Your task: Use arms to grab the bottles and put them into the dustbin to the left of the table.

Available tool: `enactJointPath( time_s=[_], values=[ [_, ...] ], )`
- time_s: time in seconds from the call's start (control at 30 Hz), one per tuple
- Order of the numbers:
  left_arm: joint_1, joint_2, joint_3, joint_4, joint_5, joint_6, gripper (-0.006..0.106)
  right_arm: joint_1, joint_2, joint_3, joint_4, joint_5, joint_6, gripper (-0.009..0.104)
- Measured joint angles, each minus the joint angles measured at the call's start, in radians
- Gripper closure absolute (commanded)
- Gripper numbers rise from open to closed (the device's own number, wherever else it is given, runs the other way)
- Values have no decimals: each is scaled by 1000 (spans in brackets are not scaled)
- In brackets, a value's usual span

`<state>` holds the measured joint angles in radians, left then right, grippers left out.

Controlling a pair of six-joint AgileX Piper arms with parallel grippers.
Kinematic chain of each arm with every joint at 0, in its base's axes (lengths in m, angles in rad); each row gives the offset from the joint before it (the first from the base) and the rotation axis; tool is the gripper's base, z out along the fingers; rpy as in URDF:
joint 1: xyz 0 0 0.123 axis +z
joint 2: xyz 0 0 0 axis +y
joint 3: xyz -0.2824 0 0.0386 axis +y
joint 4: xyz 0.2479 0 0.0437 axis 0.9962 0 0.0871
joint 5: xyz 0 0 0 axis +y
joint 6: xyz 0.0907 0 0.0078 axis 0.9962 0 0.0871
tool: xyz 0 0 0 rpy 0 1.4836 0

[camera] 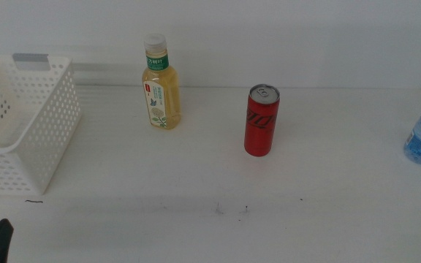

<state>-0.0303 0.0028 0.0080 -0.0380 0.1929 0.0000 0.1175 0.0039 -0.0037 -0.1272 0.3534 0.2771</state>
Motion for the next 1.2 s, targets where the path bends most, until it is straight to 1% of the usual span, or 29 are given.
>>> enactJointPath(
  time_s=[0.27,0.37,0.5,0.67,0.8,1.0,1.1,1.2],
  values=[
    [-3,0,0,0,-28,0,7,0,0,0,0,0,0,9],
    [-64,31,0,2,-87,0,7,0,0,0,0,0,0,9],
    [-203,269,0,4,-282,0,7,0,0,0,0,0,0,9],
    [-372,626,-2,21,-672,0,7,0,0,0,0,0,0,9],
    [-467,892,-2,30,-969,0,7,0,0,0,0,0,0,9],
    [-505,1169,-7,51,-1286,6,7,0,0,0,0,0,0,9],
    [-507,1264,-8,63,-1365,8,7,0,0,0,0,0,0,9],
    [-507,1301,-8,68,-1382,10,7,0,0,0,0,0,0,9]
  ],
)
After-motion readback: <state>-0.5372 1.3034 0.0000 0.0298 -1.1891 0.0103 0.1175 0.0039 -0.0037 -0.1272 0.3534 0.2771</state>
